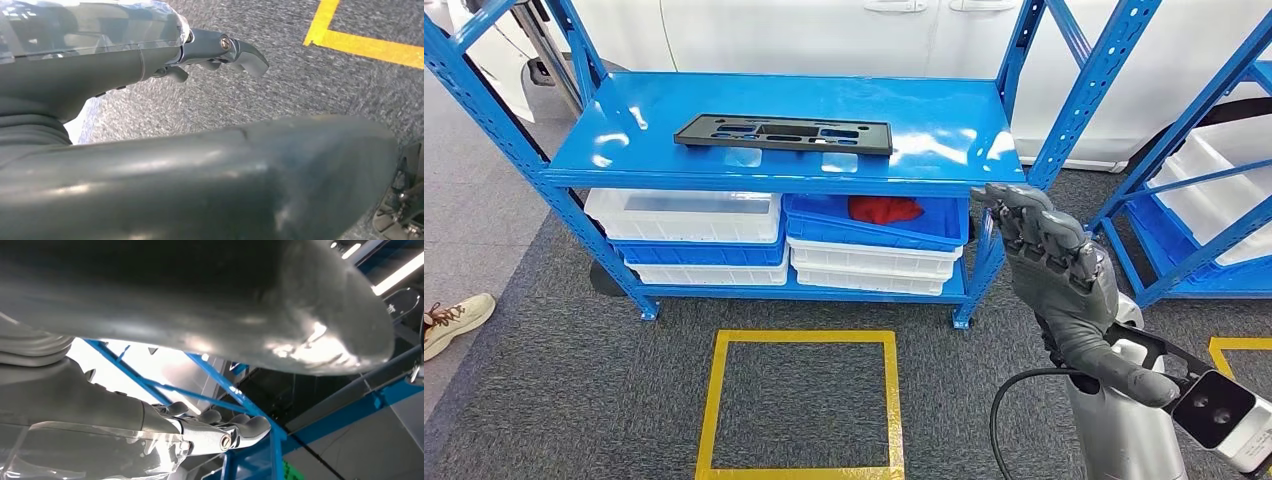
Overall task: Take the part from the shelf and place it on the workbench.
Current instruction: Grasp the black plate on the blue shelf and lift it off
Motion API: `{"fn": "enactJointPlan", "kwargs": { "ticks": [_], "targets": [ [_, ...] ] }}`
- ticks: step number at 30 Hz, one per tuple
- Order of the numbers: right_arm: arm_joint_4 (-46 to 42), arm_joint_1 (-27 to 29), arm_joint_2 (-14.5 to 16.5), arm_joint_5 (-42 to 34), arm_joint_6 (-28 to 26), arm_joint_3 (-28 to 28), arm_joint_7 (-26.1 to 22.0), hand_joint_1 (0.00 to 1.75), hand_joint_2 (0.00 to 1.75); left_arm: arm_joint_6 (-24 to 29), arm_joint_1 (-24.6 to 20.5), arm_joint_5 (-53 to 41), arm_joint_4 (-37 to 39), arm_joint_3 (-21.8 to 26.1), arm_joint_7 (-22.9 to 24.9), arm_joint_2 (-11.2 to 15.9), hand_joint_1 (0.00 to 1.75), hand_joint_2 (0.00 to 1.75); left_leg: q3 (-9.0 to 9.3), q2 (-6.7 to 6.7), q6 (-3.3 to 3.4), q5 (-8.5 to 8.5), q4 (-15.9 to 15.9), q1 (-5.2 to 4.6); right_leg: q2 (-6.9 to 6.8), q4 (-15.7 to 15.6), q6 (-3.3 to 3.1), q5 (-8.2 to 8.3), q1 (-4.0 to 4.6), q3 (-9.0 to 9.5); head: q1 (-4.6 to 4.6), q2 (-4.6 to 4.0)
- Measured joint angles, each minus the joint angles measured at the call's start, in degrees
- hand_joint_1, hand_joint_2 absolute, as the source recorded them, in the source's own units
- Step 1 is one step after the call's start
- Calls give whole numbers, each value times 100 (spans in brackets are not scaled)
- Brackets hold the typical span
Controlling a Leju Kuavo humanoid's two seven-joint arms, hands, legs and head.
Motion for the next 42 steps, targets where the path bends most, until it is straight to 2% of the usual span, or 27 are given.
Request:
{"fn": "enactJointPlan", "kwargs": {
  "ticks": [1, 3, 4, 5, 8, 9, 11, 13, 14, 15, 16, 18, 19, 20, 23, 25, 26, 28, 29, 30, 31, 33, 35, 37, 39, 40, 42],
  "targets": [
    [-3, -5, -7, -2, 4, 44, 0, 0, 0, -8, -1, 0, 2, 5, -13, -1, 0, 0, 7, 7, -5, -3, 4, -1, -7, -272, -9, 182, 0, 141, 0, 0],
    [-2, -21, -14, 3, 7, 133, -1, 0, 0, -26, -6, 0, 3, 16, -29, -3, 0, 0, 20, 17, -28, -18, 20, -15, -57, -1091, -56, 540, 19, 555, 0, 0],
    [4, -29, -16, 7, 9, 177, -1, 0, 0, -38, -8, 0, 3, 20, -29, -3, 0, 0, 16, 21, -50, -23, 29, -25, -82, -1390, -86, 632, 32, 699, 0, 0],
    [16, -36, -16, 14, 16, 220, -1, 0, 0, -49, -8, 0, 3, 22, -28, -4, 0, 0, 8, 27, -74, -25, 37, -34, -98, -1547, -114, 656, 46, 767, 0, 0],
    [98, -42, -14, 56, 88, 353, 0, 0, 0, -61, -12, 0, 3, 26, -26, -3, 0, 0, -9, 39, -158, -38, 54, -38, -78, -1610, -192, 669, 37, 765, 0, 0],
    [140, -49, -11, 66, 132, 400, 0, 0, 0, -61, -16, 0, 3, 27, -23, -1, 0, 0, -41, 32, -189, -103, 136, -35, -76, -1631, -222, 684, 21, 771, 0, 0],
    [249, -66, 3, 73, 217, 495, 0, 0, 0, -61, -20, 0, 4, 30, -4, 5, 0, 0, -264, 14, -252, -409, 649, -10, -78, -1662, -266, 707, -3, 780, 0, 0],
    [386, -71, 15, 64, 263, 578, 0, 0, 0, -61, -15, 0, 5, 31, 17, 10, 0, 0, -634, 12, -301, -758, 1444, 21, -72, -1660, -279, 711, -5, 768, 0, 0],
    [452, -71, 18, 57, 267, 610, 0, 0, 0, -60, -12, 0, 5, 32, 23, 11, 0, 0, -754, 12, -317, -814, 1687, 36, -67, -1659, -279, 712, -5, 766, 0, 0],
    [511, -71, 21, 50, 266, 636, 0, 0, 0, -60, -11, 0, 5, 32, 28, 12, 0, 0, -777, 12, -328, -762, 1723, 50, -64, -1658, -276, 711, -7, 769, 0, 0],
    [558, -73, 24, 46, 262, 653, 0, 0, 0, -59, -11, 0, 5, 32, 32, 14, 0, 0, -670, 12, -331, -594, 1493, 64, -59, -1656, -268, 707, -9, 780, 0, 0],
    [623, -85, 26, 44, 255, 678, -1, 0, 0, -58, -14, 0, 5, 32, 39, 21, 0, 0, -256, 0, -318, -202, 655, 81, -53, -1649, -232, 692, -7, 807, 0, 0],
    [650, -95, 27, 43, 253, 689, -1, 0, 0, -58, -17, 0, 5, 32, 40, 25, 0, 0, -86, -10, -294, -80, 301, 75, -46, -1641, -203, 686, -1, 810, 0, 0],
    [679, -106, 28, 44, 252, 701, -1, 0, 0, -58, -18, 0, 5, 32, 42, 26, 0, 0, 4, -20, -268, -37, 105, 64, -42, -1635, -170, 685, 4, 805, 0, 0],
    [778, -152, 50, 52, 219, 742, 16, 0, 0, -53, -20, 0, 5, 32, 47, 23, 0, 0, 12, -23, -164, -23, 23, 42, -32, -1637, -65, 692, -1, 786, 0, 0],
    [828, -204, 85, 70, 159, 766, 49, 0, 0, -31, -38, 0, 5, 32, 52, 21, 0, 0, 16, -14, -85, 9, -14, 56, -36, -1448, -12, 552, -11, 702, 0, 0],
    [844, -220, 104, 86, 126, 779, 74, 0, 0, -13, -47, 0, 5, 33, 55, 20, 0, 0, 16, -10, -53, 21, -29, 58, -38, -1181, 6, 393, -15, 579, 0, 0],
    [874, -194, 150, 133, 84, 816, 138, 0, 0, 35, -51, 0, 5, 62, 58, 20, 0, 0, -4, -7, -19, 25, -27, 37, -42, -383, 26, 24, -15, 192, 0, 0],
    [890, -155, 176, 160, 74, 840, 165, 0, 0, 59, -43, 0, 5, 94, 55, 20, 0, 0, -10, -6, -13, 24, -25, 24, -42, -59, 29, -74, -15, 31, 0, 0],
    [908, -110, 203, 187, 71, 866, 187, 0, 0, 84, -33, 0, 5, 137, 50, 20, 0, 0, -12, -6, -10, 24, -21, 13, -43, 69, 23, -59, -13, -40, 0, 0],
    [926, -70, 231, 217, 67, 888, 204, 0, 0, 107, -23, 0, 5, 187, 41, 20, 0, 0, -8, -7, -11, 22, -17, 3, -44, -57, 6, 74, -9, 15, 0, 0],
    [974, -19, 287, 283, 41, 925, 212, 0, 0, 152, -12, 0, 5, 291, 14, 21, 0, 0, 12, -7, -23, 10, -11, -15, -62, -843, -60, 479, 7, 391, 0, 0],
    [1050, 6, 329, 339, -11, 968, 162, 0, 0, 179, -3, 0, 7, 396, -12, 30, 0, 0, 10, -4, -58, -9, 0, -43, -96, -1487, -126, 680, 39, 692, 0, 0],
    [1160, 34, 339, 355, -65, 1026, 63, 0, 0, 191, 17, -1, 11, 491, -24, 48, 0, 0, 0, 7, -112, -15, 0, -50, -98, -1614, -167, 675, 68, 735, 0, 0],
    [1261, 59, 329, 345, -106, 1074, 4, 0, 0, 211, 38, -3, 15, 569, -24, 77, 0, 0, -5, 13, -175, -44, 28, -41, -80, -1654, -216, 698, 45, 756, 0, 0],
    [1299, 63, 323, 339, -119, 1096, 0, 0, 0, 221, 44, -4, 17, 596, -23, 91, 0, 0, -45, 10, -206, -117, 137, -37, -77, -1679, -243, 708, 28, 776, 0, 0],
    [1367, 74, 318, 327, -128, 1145, -2, 0, 0, 233, 57, -3, 30, 637, -21, 118, 0, 0, -313, 0, -267, -419, 720, -9, -77, -1708, -284, 707, 8, 809, 0, 0]
  ]
}}
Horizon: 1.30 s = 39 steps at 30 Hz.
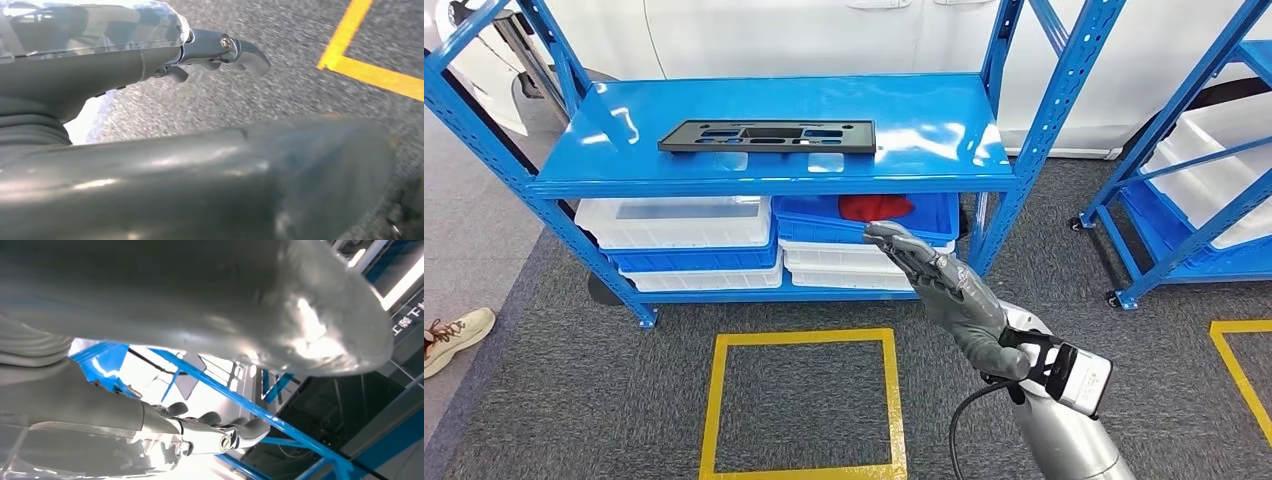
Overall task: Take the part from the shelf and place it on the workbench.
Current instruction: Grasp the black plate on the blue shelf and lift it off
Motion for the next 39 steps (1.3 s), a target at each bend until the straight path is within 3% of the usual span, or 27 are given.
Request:
{"fn": "enactJointPlan", "kwargs": {
  "ticks": [2, 3, 4, 5, 7, 8, 9, 13, 15, 17, 18, 19, 20, 22, 24, 27, 29, 30, 32, 33, 34, 35, 37, 39],
  "targets": [
    [62, 25, -2, -11, -1, 34, 0, 0, 0, 7, 29, -1, 13, 32, 2, 16, 0, 0, -404, 0, -48, -299, 768, 33, 6, 1, -16, -17, -2, 9, 0, 0],
    [88, 35, -3, -19, -1, 45, 0, 0, 0, 13, 46, -2, 14, 45, 3, 18, 0, 0, -545, 0, -67, -335, 998, 51, 12, 3, -14, -26, -2, 15, 0, 0],
    [118, 38, -5, -33, 0, 60, 0, 0, 0, 26, 61, -3, 15, 63, 3, 19, 0, 0, -566, 1, -82, -233, 976, 69, 21, 5, -4, -40, -4, 32, 0, 0],
    [163, 34, -8, -50, 4, 86, 0, 0, 0, 41, 72, -4, 15, 91, 3, 20, 0, 0, -475, 1, -92, -27, 727, 89, 28, 7, 11, -61, -8, 60, 0, 0],
    [266, 2, -11, -76, 15, 152, 0, 0, 0, 65, 79, -4, 15, 154, 1, 26, 0, 0, -92, -5, -89, 422, -121, 111, 36, 20, 59, -117, -7, 122, 0, 0],
    [320, -27, -11, -84, 20, 185, 0, 0, 0, 69, 78, -4, 15, 188, -3, 30, 0, 0, 58, -11, -63, 527, -439, 106, 42, 30, 89, -141, 0, 135, 0, 0],
    [365, -58, -11, -90, 22, 214, 0, 0, 0, 69, 80, -3, 16, 215, -9, 33, 0, 0, 132, -18, -33, 548, -606, 97, 46, 38, 121, -158, 7, 135, 0, 0],
    [498, -148, -11, -118, 25, 319, 0, 0, 0, 62, 107, -3, 15, 304, -50, 33, 0, 0, 175, -26, 118, 495, -698, 87, 45, 134, 253, -258, 1, 98, 0, 0],
    [555, -192, -8, -137, 25, 363, 4, 0, 0, 57, 106, -3, 16, 346, -67, 31, 0, 0, 207, -23, 180, 477, -716, 88, 38, 662, 297, -518, -14, -164, 0, 0],
    [626, -206, -3, -152, 24, 413, 12, 0, 0, 48, 110, -3, 17, 377, -81, 30, 0, 0, 234, -20, 218, 442, -715, 72, 36, 1477, 311, -808, -13, -629, 0, 0],
    [667, -198, -1, -155, 22, 437, 18, 0, 0, 40, 117, -3, 17, 387, -88, 28, 0, 0, 256, -22, 228, 422, -715, 63, 36, 1751, 310, -839, -12, -815, 0, 0],
    [708, -191, -1, -155, 21, 457, 27, 0, 0, 32, 125, -4, 17, 395, -96, 25, 0, 0, 290, -27, 230, 397, -714, 56, 36, 1791, 299, -742, -11, -889, 0, 0],
    [751, -186, -1, -158, 17, 475, 51, 0, 0, 23, 134, -5, 17, 403, -103, 20, 0, 0, 336, -32, 226, 367, -714, 50, 35, 1602, 280, -537, -9, -849, 0, 0],
    [834, -191, 5, -194, 4, 506, 167, 0, 0, 17, 146, -8, 16, 432, -111, 12, 0, 0, 431, -41, 202, 301, -714, 39, 18, 817, 219, -59, 3, -533, 0, 0],
    [946, -211, 36, -275, -40, 537, 378, 0, 0, 18, 148, -7, 16, 474, -122, 7, 0, 0, 466, -41, 151, 247, -704, 21, -7, 249, 155, 136, 33, -303, 0, 0],
    [1142, -234, 81, -401, -143, 569, 595, 0, 0, 16, 157, -8, 17, 509, -139, 0, 0, 0, 481, -28, 55, 201, -723, 21, 5, 112, 70, 106, 48, -254, 0, 0],
    [1255, -245, 85, -493, -223, 581, 628, 0, 0, 14, 157, -10, 17, 514, -148, -3, 0, 0, 424, -25, 0, 76, -529, 26, 9, 63, 1, 88, 23, -184, -1, 0],
    [1307, -249, 87, -531, -262, 591, 632, 0, 0, 13, 156, -9, 17, 515, -147, -2, 0, 0, 301, -26, -22, -53, -258, 32, 6, 42, -28, 73, 12, -141, -2, 0],
    [1411, -246, 84, -567, -325, 617, 641, 0, 0, 10, 171, -8, 17, 514, -141, -1, 0, 0, -128, -26, -61, -345, 533, 47, 6, 38, -64, 22, 18, -81, -2, 0],
    [1459, -237, 81, -573, -354, 637, 656, 0, 0, 8, 185, -8, 17, 513, -134, -2, 0, 0, -339, -26, -76, -412, 855, 56, 13, 39, -69, -5, 22, -52, -2, 0],
    [1502, -225, 79, -575, -388, 658, 679, 0, 0, 6, 199, -9, 17, 511, -127, -4, 0, 0, -466, -26, -84, -362, 981, 63, 23, 40, -68, -35, 25, -17, -2, 0],
    [1537, -214, 78, -580, -428, 680, 706, 0, 0, 6, 210, -9, 17, 509, -119, -5, 0, 0, -480, -26, -82, -195, 874, 70, 34, 41, -63, -68, 28, 28, -2, 0],
    [1581, -201, 78, -618, -511, 710, 763, 0, 0, 11, 218, -10, 17, 504, -111, 0, 0, 0, -215, -29, -44, 328, 102, 72, 47, 42, -40, -146, 31, 134, -2, 0],
    [1611, -200, 78, -675, -570, 733, 811, 0, 0, 16, 216, -10, 23, 501, -109, 5, 0, 0, 60, -34, 19, 587, -538, 45, 55, 50, 7, -212, 46, 195, -2, 0]
  ]
}}
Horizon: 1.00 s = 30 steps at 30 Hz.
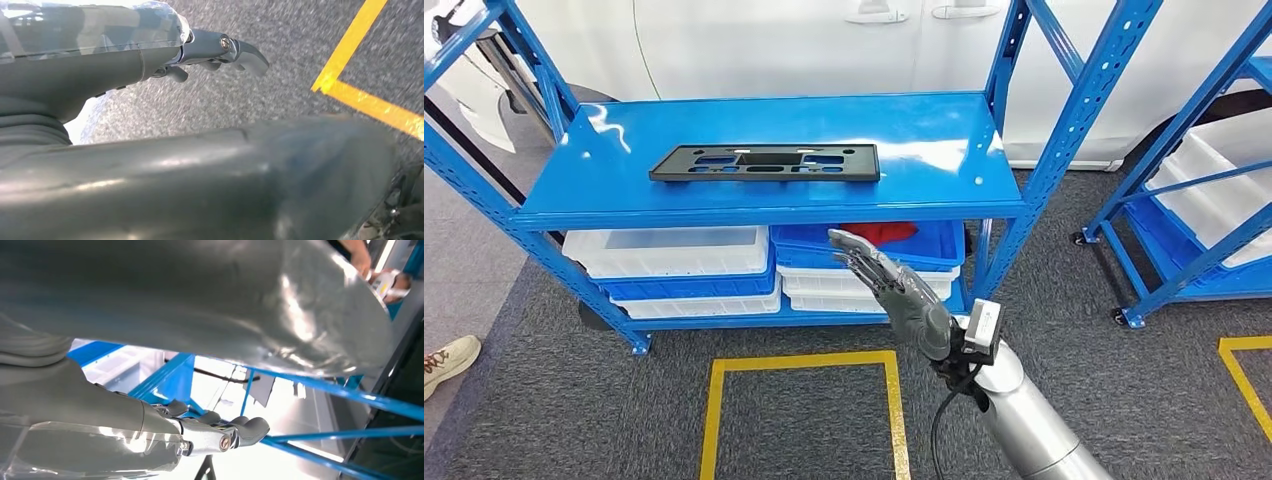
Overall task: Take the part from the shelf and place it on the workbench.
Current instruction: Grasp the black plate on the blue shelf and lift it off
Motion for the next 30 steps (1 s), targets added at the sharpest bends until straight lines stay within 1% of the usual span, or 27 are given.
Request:
{"fn": "enactJointPlan", "kwargs": {
  "ticks": [1, 2, 4, 5, 6, 7, 8, 9, 10, 11, 12, 13, 14, 15, 16, 19, 20, 21, 22, 23, 24, 25, 26, 27, 28, 29, 30],
  "targets": [
    [13, 3, 0, -21, -21, 10, 18, 0, 0, 1, 0, 0, 3, -2, 2, 1, 0, 0, 55, -2, 31, 3, -118, -17, 4, 0, 30, -21, 3, 7, 0, 0],
    [22, 6, 0, -39, -45, 19, 41, 0, 0, 2, -2, 0, 5, -6, 4, 2, 0, 0, 70, -3, 57, -32, -137, -33, 7, -5, 63, -35, 6, 10, 0, 0],
    [27, 9, 0, -88, -133, 28, 130, 0, 0, 7, -1, 0, 5, -16, 5, 1, 0, 0, 101, -4, 108, -47, -182, -14, 3, 3, 131, -79, 6, 29, 1, 0],
    [22, 5, 0, -115, -195, 31, 195, 0, 0, 10, -4, 0, 5, -21, 3, 1, 0, 0, 133, -3, 136, -54, -214, 2, -2, 91, 163, -137, 5, 1, 1, 0],
    [16, 5, -1, -137, -269, 33, 266, 0, 0, 13, -8, 0, 6, -25, 2, 0, 0, 0, 170, -1, 164, -63, -243, 19, -6, 328, 193, -256, 1, -111, 1, 0],
    [9, 17, -2, -160, -351, 36, 334, 0, 0, 15, -11, 0, 6, -30, 0, 0, 0, 0, 198, 2, 187, -80, -256, 21, -9, 680, 216, -409, -12, -301, 2, 0],
    [2, 38, -4, -181, -430, 41, 389, 0, 0, 16, -15, 0, 7, -37, 0, 1, 0, 0, 219, 3, 204, -104, -256, 22, -11, 1111, 235, -569, -20, -558, 2, 0],
    [-11, 69, -7, -203, -506, 50, 433, 0, 0, 16, -18, 0, 7, -50, 0, 0, 0, 0, 240, 2, 211, -130, -253, 21, -12, 1504, 252, -674, -29, -813, 2, 0],
    [-29, 100, -9, -228, -572, 61, 469, 0, 0, 16, -17, 0, 7, -66, 1, -1, 0, 0, 271, 1, 210, -159, -249, 20, -12, 1707, 264, -656, -37, -981, 2, 0],
    [-54, 123, -11, -251, -626, 73, 499, 0, 0, 16, -17, 0, 7, -84, 2, -3, 0, 0, 313, -2, 203, -194, -244, 21, -14, 1686, 270, -512, -46, -1039, 2, 0],
    [-84, 134, -14, -276, -674, 86, 525, 0, 0, 16, -19, 0, 7, -104, 5, -4, 0, 0, 365, -4, 192, -234, -238, 22, -18, 1421, 270, -262, -55, -969, 2, 0],
    [-113, 139, -19, -300, -714, 96, 547, 0, 0, 15, -21, 0, 7, -120, 9, -5, 0, 0, 421, -6, 175, -278, -232, 23, -30, 1006, 262, 30, -62, -820, 2, 0],
    [-137, 139, -26, -318, -747, 106, 560, 0, 0, 15, -27, 0, 8, -135, 13, -4, 0, 0, 464, -6, 149, -325, -222, 11, -45, 604, 248, 232, -55, -655, 2, 0],
    [-160, 141, -31, -330, -767, 114, 567, 0, 0, 13, -35, 0, 8, -149, 15, -3, 0, 0, 489, -6, 119, -365, -212, 0, -55, 305, 222, 342, -50, -530, 1, 0],
    [-179, 147, -35, -336, -778, 120, 572, 0, 0, 10, -41, 0, 9, -159, 17, -1, 0, 0, 500, -5, 86, -396, -208, -11, -61, 140, 191, 364, -41, -463, 1, 0],
    [-231, 168, -42, -343, -800, 131, 592, 0, 0, 0, -67, 0, 9, -179, 25, 1, 0, 0, 528, 7, -13, -462, -205, -6, -38, 59, 77, 290, -30, -417, 1, 0],
    [-251, 169, -43, -344, -823, 132, 596, 0, 0, -2, -77, 0, 9, -189, 30, 0, 0, 0, 507, 9, -43, -521, -115, 4, -36, 39, 36, 276, -35, -383, 0, 0],
    [-270, 172, -41, -345, -850, 136, 598, 0, 0, -2, -86, 0, 10, -201, 38, 0, 0, 0, 420, 10, -70, -627, 98, 11, -37, 18, -1, 259, -44, -341, 0, 0],
    [-284, 180, -39, -340, -876, 139, 595, 0, 0, -2, -91, 0, 10, -213, 47, 1, 0, 0, 254, 9, -91, -770, 432, 20, -39, 8, -30, 236, -46, -300, 0, 0],
    [-292, 193, -39, -324, -895, 145, 582, 0, 0, -2, -91, 0, 11, -226, 54, 1, 0, 0, 24, 9, -108, -927, 847, 23, -41, 6, -50, 206, -42, -268, -1, 0],
    [-302, 214, -38, -298, -910, 153, 558, 0, 0, -2, -86, 0, 12, -242, 62, 1, 0, 0, -218, 9, -120, -1038, 1237, 26, -39, 7, -58, 175, -35, -237, -1, 0],
    [-321, 234, -38, -263, -929, 163, 528, 0, 0, -2, -79, -2, 12, -260, 65, 1, 0, 0, -403, 8, -124, -1045, 1474, 28, -33, 7, -61, 142, -29, -201, -1, 0],
    [-348, 248, -38, -233, -950, 176, 496, 0, 0, -2, -73, -3, 12, -278, 67, 0, 0, 0, -494, 8, -119, -937, 1507, 29, -26, 8, -61, 107, -23, -157, -1, 0],
    [-382, 256, -33, -212, -971, 189, 471, 0, 0, -2, -72, -5, 12, -295, 68, -1, 0, 0, -469, 8, -104, -711, 1301, 29, -19, 9, -57, 67, -18, -101, -1, 0],
    [-417, 257, -26, -201, -987, 199, 459, 0, 0, -2, -72, -5, 12, -306, 68, 1, 0, 0, -346, 7, -78, -417, 907, 26, -13, 9, -49, 22, -13, -36, -1, 0],
    [-444, 253, -14, -179, -1005, 209, 462, 0, 0, -2, -74, -3, 15, -313, 68, 7, 0, 0, -196, 1, -41, -191, 511, 13, -10, 9, -35, -23, -6, 19, 0, 0],
    [-464, 243, 0, -130, -1041, 223, 486, 0, 0, -4, -78, -2, 19, -321, 67, 11, 0, 0, -64, -3, -3, -47, 168, -3, -3, 13, -14, -61, 2, 53, 0, 0]
  ]
}}
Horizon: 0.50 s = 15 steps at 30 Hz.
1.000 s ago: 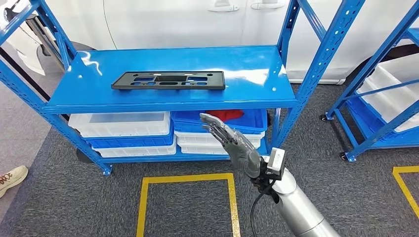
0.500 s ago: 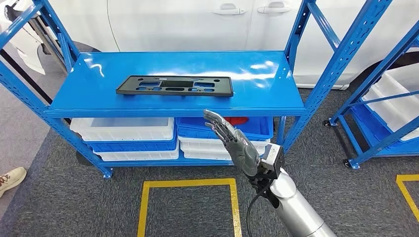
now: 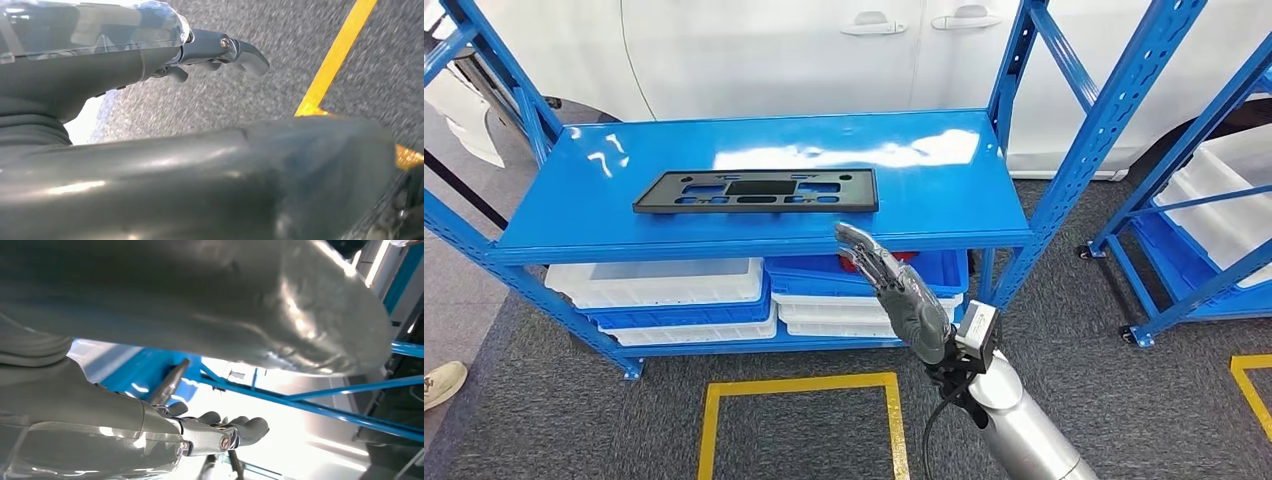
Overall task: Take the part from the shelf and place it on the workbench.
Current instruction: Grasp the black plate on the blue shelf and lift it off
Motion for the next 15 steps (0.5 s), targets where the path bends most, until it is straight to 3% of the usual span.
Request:
{"fn": "enactJointPlan", "kwargs": {
  "ticks": [1, 3, 6, 7, 9, 10, 11, 12, 14, 15],
  "targets": [
    [-12, -10, 11, 78, -53, 17, 28, 0, 0, -2, -6, 2, 3, -11, -1, 6, 0, 0, 79, -4, 32, 52, -203, -18, 5, 2, 25, -27, 5, 11, 0, 0],
    [-21, -35, 27, 317, -210, 66, 73, 0, 0, -8, -16, 2, 6, -38, -1, 15, 0, 0, 107, -7, 83, 2, -302, -44, 16, -9, 87, -55, 4, 3, -1, 0],
    [-25, -125, 53, 579, -373, 145, 76, 0, 0, -12, -27, 2, 6, -84, 1, 19, 0, 0, 189, -5, 153, -11, -394, 1, 4, 157, 176, -188, 2, -49, 1, 0],
    [-19, -168, 61, 660, -426, 179, 76, 0, 0, -13, -37, 2, 6, -101, 1, 18, 0, 0, 229, -3, 174, -22, -420, 17, -2, 437, 197, -318, -3, -190, 1, 0],
    [13, -231, 83, 906, -569, 271, 95, 0, 0, -13, -54, 2, 6, -125, 0, 16, 0, 0, 284, -3, 202, -69, -429, 16, -8, 1259, 222, -606, -17, -668, 2, 0],
    [43, -250, 97, 1035, -637, 326, 117, 0, 0, -13, -56, 2, 6, -132, -1, 14, 0, 0, 315, -6, 204, -98, -427, 17, -9, 1588, 231, -658, -24, -898, 2, 0],
    [77, -270, 114, 1139, -684, 381, 140, 0, 0, -13, -55, 2, 6, -136, -1, 10, 0, 0, 358, -11, 199, -134, -425, 19, -9, 1701, 238, -574, -31, -1029, 2, 0],
    [115, -301, 132, 1205, -710, 432, 160, 0, 0, -13, -56, 2, 6, -139, -2, 6, 0, 0, 413, -16, 190, -174, -420, 21, -11, 1577, 239, -370, -39, -1044, 2, 0],
    [204, -402, 179, 1261, -729, 532, 178, 0, 0, -13, -60, 2, 7, -146, -2, -1, 0, 0, 526, -22, 154, -271, -407, 21, -28, 819, 224, 194, -53, -806, 2, 0],
    [253, -457, 203, 1271, -733, 575, 186, 0, 0, -13, -67, 2, 8, -150, -2, -2, 0, 0, 557, -24, 125, -318, -392, 12, -40, 450, 208, 363, -48, -671, 2, 0]
  ]
}}
